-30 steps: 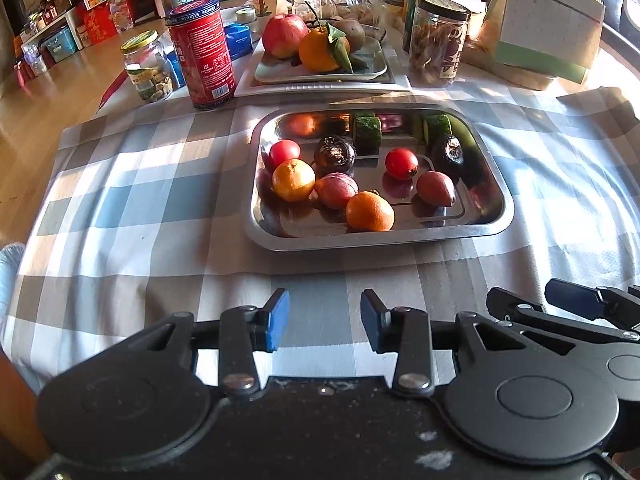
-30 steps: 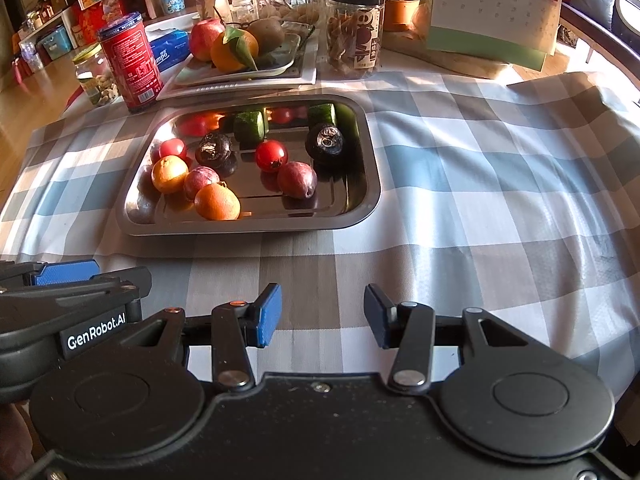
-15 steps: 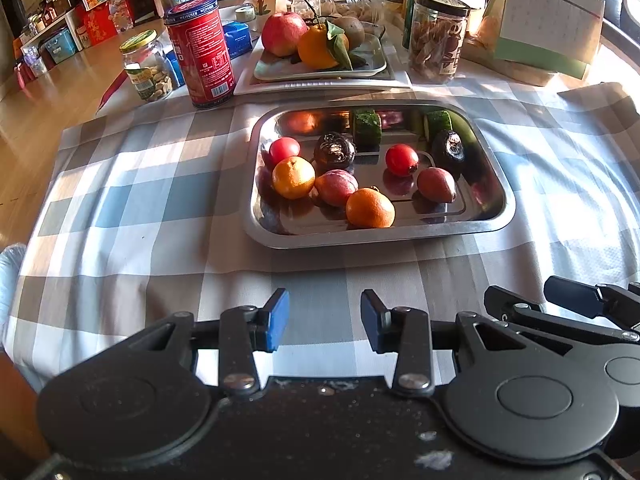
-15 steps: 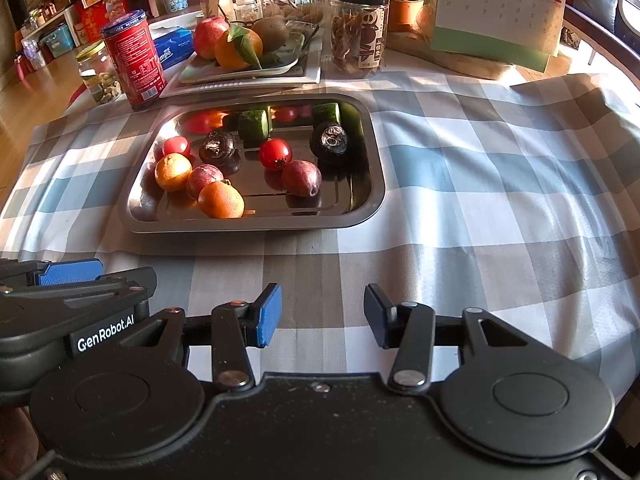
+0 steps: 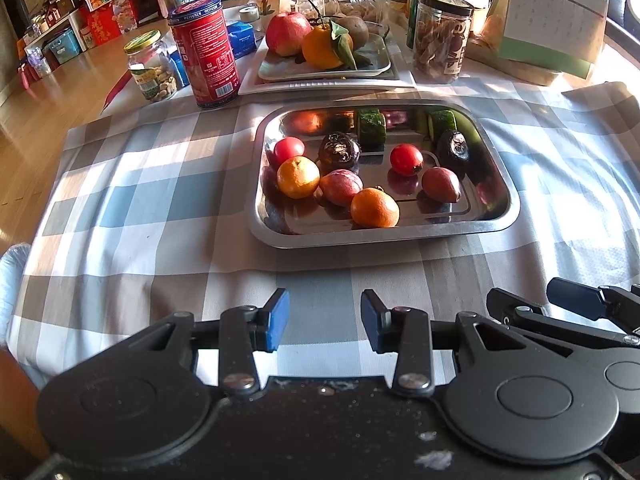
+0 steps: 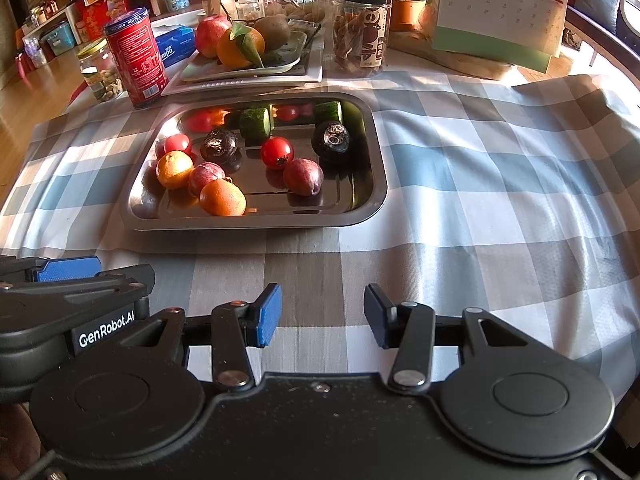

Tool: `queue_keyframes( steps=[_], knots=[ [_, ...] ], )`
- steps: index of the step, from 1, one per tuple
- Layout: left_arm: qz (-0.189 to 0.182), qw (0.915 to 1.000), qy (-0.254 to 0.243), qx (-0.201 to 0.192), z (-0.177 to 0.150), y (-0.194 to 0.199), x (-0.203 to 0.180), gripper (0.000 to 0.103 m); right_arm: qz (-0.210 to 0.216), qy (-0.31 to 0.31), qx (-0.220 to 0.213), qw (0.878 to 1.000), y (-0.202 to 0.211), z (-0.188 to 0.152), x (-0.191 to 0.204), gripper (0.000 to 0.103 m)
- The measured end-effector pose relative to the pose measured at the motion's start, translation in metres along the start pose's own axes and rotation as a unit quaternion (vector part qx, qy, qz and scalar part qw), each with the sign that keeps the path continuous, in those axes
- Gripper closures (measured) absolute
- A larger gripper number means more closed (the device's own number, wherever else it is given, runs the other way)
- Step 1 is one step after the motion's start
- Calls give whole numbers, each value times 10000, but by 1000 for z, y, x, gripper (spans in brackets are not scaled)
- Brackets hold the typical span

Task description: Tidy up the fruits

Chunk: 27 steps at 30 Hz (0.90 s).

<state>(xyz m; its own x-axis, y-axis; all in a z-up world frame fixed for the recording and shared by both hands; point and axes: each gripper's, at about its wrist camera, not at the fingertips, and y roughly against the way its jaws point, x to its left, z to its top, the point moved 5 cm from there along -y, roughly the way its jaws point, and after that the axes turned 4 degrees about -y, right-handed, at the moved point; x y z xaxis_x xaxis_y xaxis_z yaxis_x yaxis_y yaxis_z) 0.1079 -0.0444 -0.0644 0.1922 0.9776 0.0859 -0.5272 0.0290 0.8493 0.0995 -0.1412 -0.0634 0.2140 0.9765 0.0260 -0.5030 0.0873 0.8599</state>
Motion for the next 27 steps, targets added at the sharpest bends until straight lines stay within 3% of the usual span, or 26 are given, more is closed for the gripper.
queue_keyframes(
  steps=[27],
  knots=[
    [40, 10000, -66, 6, -1, 0, -1, 62, -36, 62, -6, 10000, -1, -2, 1, 49]
  ],
)
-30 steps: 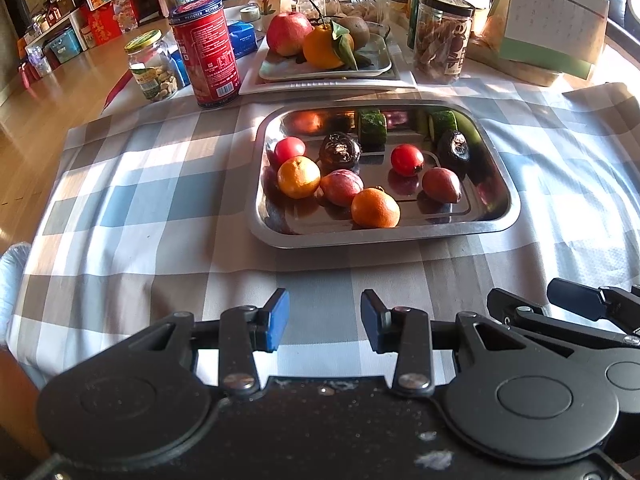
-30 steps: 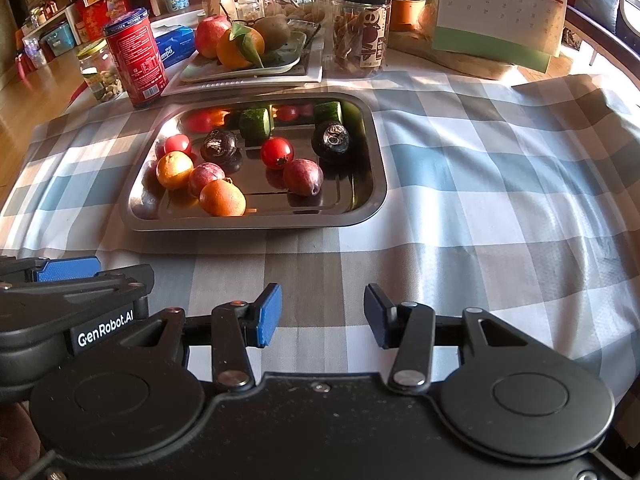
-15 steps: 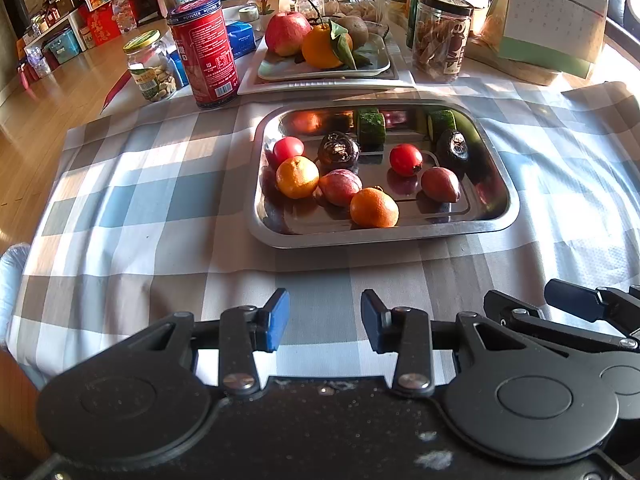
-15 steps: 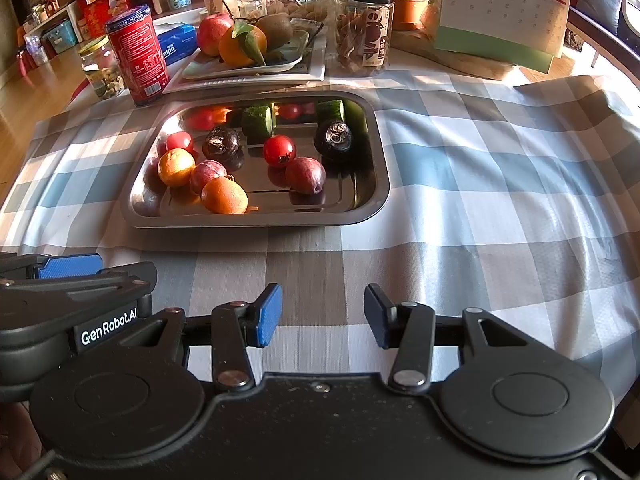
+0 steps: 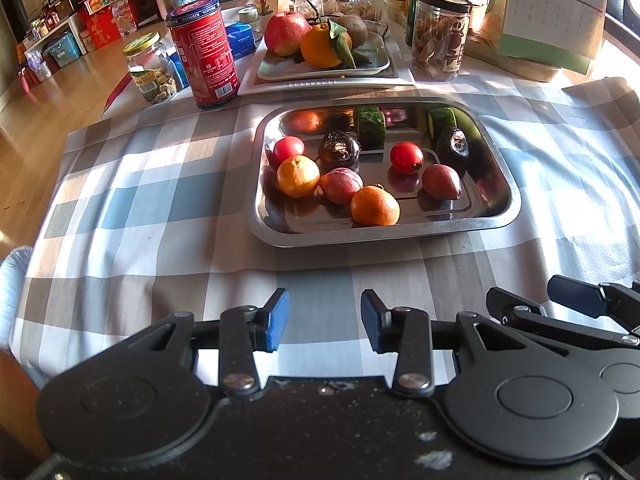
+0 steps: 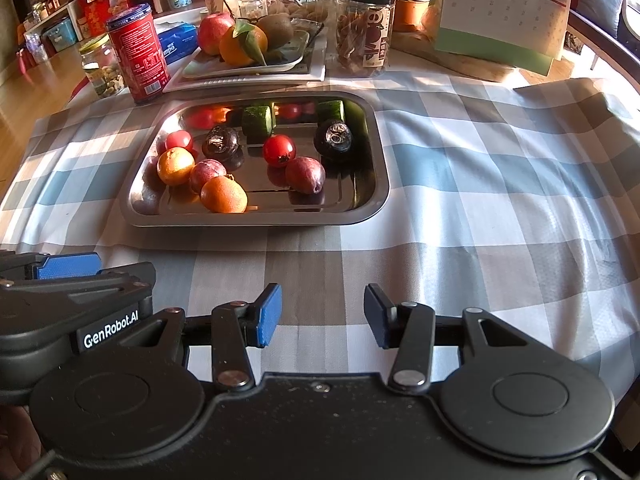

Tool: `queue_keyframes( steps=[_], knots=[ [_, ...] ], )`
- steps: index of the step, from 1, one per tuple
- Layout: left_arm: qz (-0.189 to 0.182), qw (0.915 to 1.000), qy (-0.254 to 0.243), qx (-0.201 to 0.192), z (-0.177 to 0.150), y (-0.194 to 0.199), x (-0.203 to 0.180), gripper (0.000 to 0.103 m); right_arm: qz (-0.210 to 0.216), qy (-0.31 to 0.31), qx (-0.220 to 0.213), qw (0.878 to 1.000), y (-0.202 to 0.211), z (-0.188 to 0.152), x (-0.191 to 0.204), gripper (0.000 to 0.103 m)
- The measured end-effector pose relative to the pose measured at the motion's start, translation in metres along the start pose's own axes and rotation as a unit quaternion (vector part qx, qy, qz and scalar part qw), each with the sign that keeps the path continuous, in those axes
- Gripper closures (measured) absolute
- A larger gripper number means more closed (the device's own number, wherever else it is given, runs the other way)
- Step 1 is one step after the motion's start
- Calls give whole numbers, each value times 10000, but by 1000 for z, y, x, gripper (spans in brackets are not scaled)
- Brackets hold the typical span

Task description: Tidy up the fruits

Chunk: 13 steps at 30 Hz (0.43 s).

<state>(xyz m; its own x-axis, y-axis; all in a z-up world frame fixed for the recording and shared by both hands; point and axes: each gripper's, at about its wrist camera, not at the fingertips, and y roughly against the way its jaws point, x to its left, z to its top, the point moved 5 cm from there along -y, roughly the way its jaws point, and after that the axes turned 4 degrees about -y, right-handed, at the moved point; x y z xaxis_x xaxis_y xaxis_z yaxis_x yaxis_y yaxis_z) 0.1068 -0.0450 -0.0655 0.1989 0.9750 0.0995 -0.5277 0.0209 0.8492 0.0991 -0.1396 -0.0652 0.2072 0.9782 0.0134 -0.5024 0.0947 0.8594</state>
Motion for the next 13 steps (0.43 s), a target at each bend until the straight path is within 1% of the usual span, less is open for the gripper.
queue_keyframes(
  steps=[13],
  knots=[
    [30, 10000, -83, 4, -2, -2, -2, 62, -55, -36, -42, 10000, 1, 2, -3, 49]
  ],
)
